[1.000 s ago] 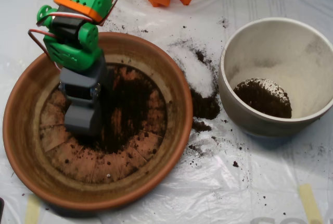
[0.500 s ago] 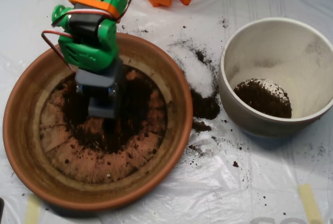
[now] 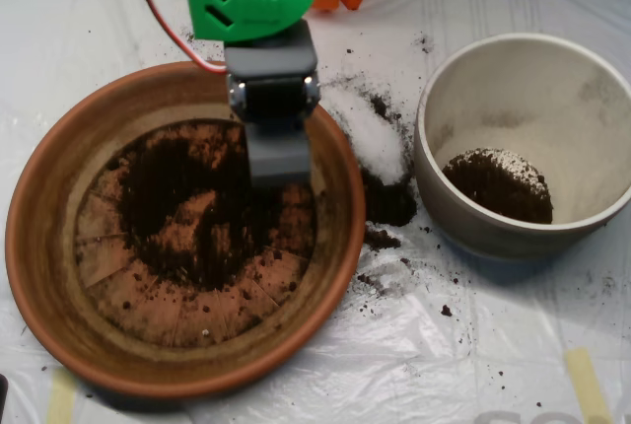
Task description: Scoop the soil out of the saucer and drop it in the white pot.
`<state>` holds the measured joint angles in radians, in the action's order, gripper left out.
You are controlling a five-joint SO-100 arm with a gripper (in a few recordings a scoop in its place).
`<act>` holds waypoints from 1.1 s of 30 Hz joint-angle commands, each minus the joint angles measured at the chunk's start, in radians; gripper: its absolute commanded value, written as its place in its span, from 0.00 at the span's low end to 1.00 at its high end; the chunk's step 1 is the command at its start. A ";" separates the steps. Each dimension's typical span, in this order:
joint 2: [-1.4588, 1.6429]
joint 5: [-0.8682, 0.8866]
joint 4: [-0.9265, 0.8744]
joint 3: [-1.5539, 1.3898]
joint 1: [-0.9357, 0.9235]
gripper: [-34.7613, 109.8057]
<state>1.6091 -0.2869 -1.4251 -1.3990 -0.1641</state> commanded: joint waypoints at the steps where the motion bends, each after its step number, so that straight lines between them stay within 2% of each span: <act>1: 0.147 -0.018 -0.025 0.091 0.069 0.24; 9: 0.238 -0.049 -0.028 0.100 0.284 0.24; 20: 0.204 -0.075 -0.031 0.158 0.575 0.24; 27: 0.150 -0.057 0.003 0.166 0.653 0.24; 31: 0.095 -0.048 -0.035 0.212 0.650 0.45; 33: 0.092 -0.048 -0.035 0.204 0.640 0.52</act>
<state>1.6751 -0.3451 -1.4465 -1.2793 0.4740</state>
